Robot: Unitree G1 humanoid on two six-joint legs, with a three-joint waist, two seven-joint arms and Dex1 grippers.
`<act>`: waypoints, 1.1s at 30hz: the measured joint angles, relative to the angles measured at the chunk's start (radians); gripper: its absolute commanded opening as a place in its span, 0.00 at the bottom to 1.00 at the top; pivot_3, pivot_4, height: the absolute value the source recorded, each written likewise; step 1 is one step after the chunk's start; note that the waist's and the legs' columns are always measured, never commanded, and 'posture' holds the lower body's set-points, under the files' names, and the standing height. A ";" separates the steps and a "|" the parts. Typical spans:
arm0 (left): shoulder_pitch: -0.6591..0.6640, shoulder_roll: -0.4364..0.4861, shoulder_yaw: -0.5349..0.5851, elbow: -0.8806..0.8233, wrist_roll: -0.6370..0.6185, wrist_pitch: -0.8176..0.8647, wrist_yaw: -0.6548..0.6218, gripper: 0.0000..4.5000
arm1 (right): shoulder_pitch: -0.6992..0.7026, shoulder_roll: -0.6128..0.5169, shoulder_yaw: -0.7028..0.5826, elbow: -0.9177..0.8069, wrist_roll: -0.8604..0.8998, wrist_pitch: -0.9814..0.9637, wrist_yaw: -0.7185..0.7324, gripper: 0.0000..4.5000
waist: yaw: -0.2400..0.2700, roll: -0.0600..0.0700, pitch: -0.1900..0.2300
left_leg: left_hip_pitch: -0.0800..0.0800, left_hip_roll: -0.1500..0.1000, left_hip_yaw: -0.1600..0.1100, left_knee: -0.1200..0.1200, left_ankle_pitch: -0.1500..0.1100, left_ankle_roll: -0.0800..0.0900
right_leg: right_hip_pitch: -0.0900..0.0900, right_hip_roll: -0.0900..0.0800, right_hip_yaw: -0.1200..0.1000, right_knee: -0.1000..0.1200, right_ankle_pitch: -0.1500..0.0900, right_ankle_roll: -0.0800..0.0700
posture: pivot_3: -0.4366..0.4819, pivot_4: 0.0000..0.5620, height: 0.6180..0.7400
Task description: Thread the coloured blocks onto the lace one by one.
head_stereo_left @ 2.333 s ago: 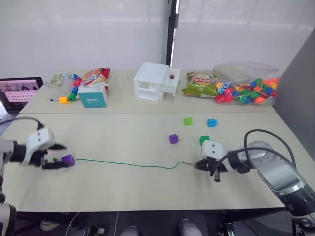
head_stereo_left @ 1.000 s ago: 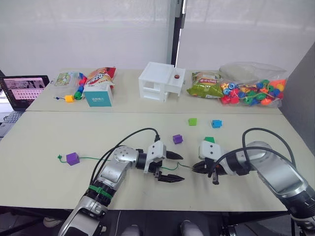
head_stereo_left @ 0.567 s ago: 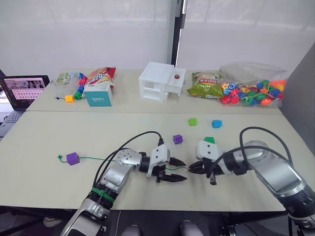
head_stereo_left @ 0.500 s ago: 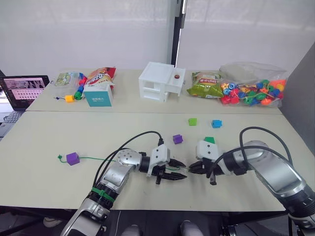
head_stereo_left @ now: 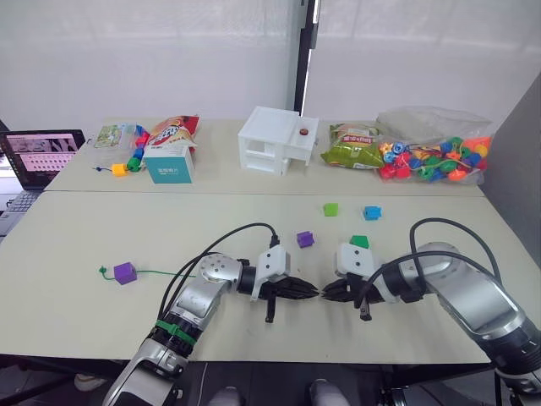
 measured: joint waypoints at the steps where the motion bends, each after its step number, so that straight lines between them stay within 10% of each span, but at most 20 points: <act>1: 0.000 0.000 0.001 0.000 0.000 0.000 0.000 0.01 | 0.000 0.000 0.000 -0.001 -0.001 0.000 0.000 0.00 | 0.000 0.000 0.000 | 0.000 0.000 0.000 0.000 0.000 0.000 | 0.000 0.000 0.000 0.000 0.000 0.000 | 0.48 0.27 1.00; 3: 0.000 0.000 0.002 0.000 0.000 0.000 0.000 0.01 | 0.000 0.000 0.000 -0.002 -0.001 0.002 -0.004 0.00 | 0.000 0.000 0.000 | 0.000 0.000 0.000 0.000 0.000 0.000 | 0.000 0.000 0.000 0.000 0.000 0.000 | 0.48 0.27 1.00; 16: -0.007 0.009 0.028 0.026 0.000 -0.027 0.007 0.00 | 0.113 0.004 -0.385 -0.068 0.254 0.148 -0.073 0.98 | 0.004 0.000 0.000 | 0.000 0.000 0.000 0.000 0.000 0.000 | 0.001 0.000 0.000 -0.001 0.000 0.000 | 0.48 0.27 1.00; 25: -0.008 0.003 0.032 0.047 0.000 -0.029 0.006 0.00 | 0.180 0.283 -0.687 -0.002 0.285 0.075 -0.441 0.99 | 0.003 0.000 0.000 | 0.001 0.000 0.000 0.000 0.000 0.000 | 0.001 0.000 0.001 0.001 0.000 0.000 | 0.48 0.27 1.00; 33: -0.012 -0.012 0.033 0.056 0.000 -0.029 0.003 0.00 | 0.125 0.424 -0.681 0.265 0.146 -0.120 -0.695 0.99 | -0.007 0.004 -0.001 | 0.001 -0.001 0.001 -0.002 0.000 0.000 | 0.000 -0.001 0.002 0.002 0.000 0.000 | 0.48 0.27 1.00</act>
